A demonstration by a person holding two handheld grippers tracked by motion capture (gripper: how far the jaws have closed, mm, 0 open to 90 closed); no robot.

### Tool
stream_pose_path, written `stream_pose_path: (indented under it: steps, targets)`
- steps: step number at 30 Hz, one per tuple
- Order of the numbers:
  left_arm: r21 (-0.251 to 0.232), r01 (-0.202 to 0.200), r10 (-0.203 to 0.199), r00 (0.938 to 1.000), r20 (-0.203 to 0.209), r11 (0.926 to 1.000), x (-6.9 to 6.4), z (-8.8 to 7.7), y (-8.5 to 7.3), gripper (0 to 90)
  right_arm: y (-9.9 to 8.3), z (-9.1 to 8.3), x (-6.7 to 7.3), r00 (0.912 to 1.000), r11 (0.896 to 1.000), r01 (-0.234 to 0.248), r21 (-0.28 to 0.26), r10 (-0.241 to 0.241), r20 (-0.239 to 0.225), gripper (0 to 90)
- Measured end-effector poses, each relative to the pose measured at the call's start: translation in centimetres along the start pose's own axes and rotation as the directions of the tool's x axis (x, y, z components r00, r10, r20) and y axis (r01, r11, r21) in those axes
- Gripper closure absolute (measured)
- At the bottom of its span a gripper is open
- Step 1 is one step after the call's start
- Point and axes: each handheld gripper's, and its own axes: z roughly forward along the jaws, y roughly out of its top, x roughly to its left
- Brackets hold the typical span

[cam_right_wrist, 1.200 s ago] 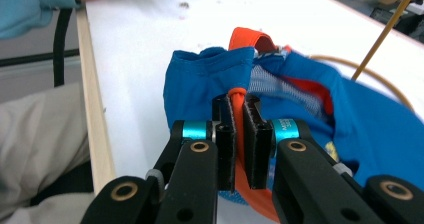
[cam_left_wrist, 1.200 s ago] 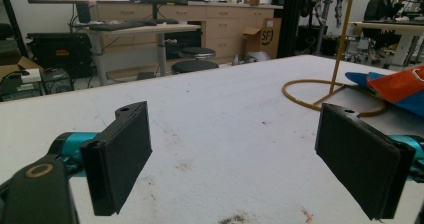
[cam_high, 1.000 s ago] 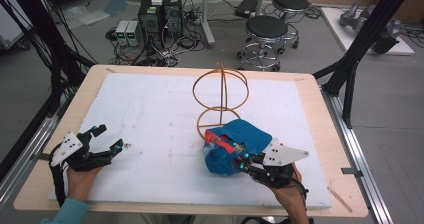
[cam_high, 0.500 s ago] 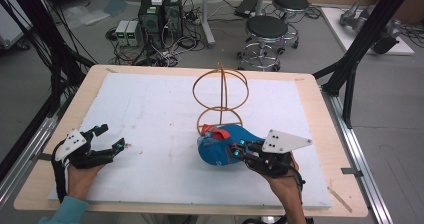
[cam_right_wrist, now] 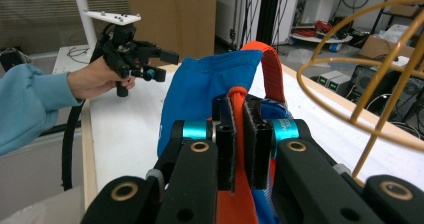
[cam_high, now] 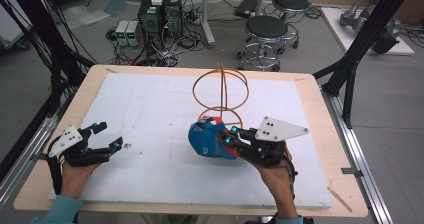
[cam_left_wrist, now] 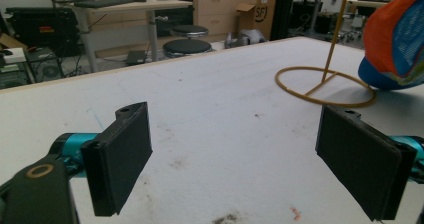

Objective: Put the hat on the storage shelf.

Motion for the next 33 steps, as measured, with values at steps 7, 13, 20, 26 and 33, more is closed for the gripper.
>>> stream_pose_path:
  steps: [7, 13, 20, 26, 33]
  targets:
    - [0.004, -0.015, 0.015, 0.9977, 0.066, 0.9999, -0.9, 0.1, 2.4, 14.8, 1.8, 0.7, 0.4, 1.0, 0.999, 0.005, -0.034, -0.005, -0.001, 85.8]
    - [0.032, -0.006, 0.002, 0.9921, 0.125, 0.9995, -2.1, 0.6, 4.4, 14.6, 3.0, 1.4, 0.7, 0.9999, 0.999, 0.009, -0.045, -0.009, 0.004, 85.8]
    - [0.075, -0.037, 0.022, 0.9825, 0.185, 0.9965, -3.9, 1.7, 6.5, 14.4, 4.2, 2.7, 1.2, 0.9997, 0.999, 0.016, -0.041, -0.015, 0.021, 85.8]
    - [0.097, -0.053, 0.025, 0.9627, 0.269, 0.9939, -5.4, 2.8, 8.5, 14.5, 4.9, 3.6, 1.3, 0.9997, 0.999, 0.004, -0.049, -0.003, 0.022, 85.8]
    - [0.149, -0.024, -0.035, 0.9244, 0.38, 0.9885, -6.9, 4.4, 9.5, 14.7, 5.6, 4.5, 1.1, 0.999, 0.998, -0.016, -0.065, 0.018, 0.041, 85.8]
